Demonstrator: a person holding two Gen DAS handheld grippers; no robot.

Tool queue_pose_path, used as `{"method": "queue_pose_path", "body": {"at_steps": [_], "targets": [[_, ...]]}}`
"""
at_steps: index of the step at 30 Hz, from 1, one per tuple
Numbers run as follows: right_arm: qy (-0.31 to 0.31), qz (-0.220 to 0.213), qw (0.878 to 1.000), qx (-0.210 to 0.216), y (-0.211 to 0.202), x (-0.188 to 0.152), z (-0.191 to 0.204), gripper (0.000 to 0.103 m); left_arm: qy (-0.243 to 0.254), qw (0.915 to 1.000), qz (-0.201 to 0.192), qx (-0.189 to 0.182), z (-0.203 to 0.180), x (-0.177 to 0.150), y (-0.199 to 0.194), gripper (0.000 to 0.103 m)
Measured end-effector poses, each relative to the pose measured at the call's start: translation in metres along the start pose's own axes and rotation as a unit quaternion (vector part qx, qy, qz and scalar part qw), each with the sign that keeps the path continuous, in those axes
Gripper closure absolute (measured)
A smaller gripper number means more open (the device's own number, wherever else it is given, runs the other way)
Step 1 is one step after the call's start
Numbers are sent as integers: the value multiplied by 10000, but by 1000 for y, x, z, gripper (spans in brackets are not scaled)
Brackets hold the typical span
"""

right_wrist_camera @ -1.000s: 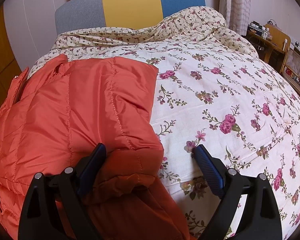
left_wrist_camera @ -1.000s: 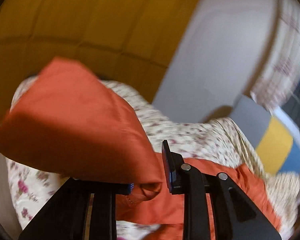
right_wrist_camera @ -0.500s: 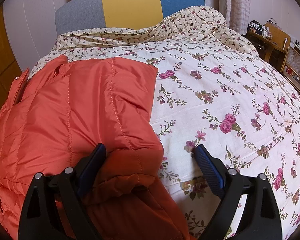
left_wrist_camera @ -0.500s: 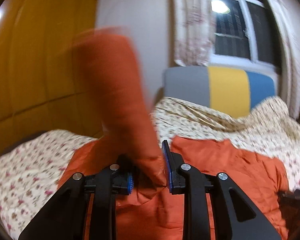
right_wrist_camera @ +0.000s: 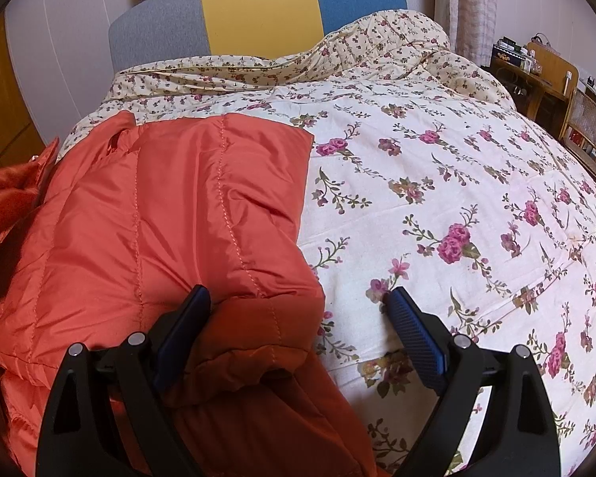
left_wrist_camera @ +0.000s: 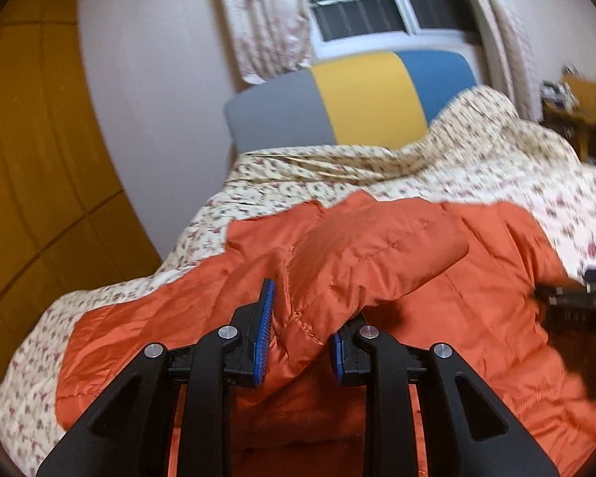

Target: Fold large clothes

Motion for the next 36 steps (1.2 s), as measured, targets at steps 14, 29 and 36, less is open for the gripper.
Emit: {"method": "queue_pose_path", "body": {"at_steps": [14,29,36], "targets": [[-4,2,10000,-2,0,1,-1,12,1192,9920,-60,-418,-55,-28,1,79],[-10,4,10000,-6,-1,1,-1,12,727,9929,-485,-802,-19,-17,-41,4],[-31,-165,9999,11,-10,2,-1,12,-211,9971,-188,-704,53,-30,-55,4]]}}
Point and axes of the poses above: each gripper's, at about its wrist camera, not at the fingertips, and y roughly the way its jaws point, z to its left, x to its top, the point moved 1 cm from there along y, roughly the way its jaws point, and after that the axes turned 11 degrees about x, right-handed, at the moved point
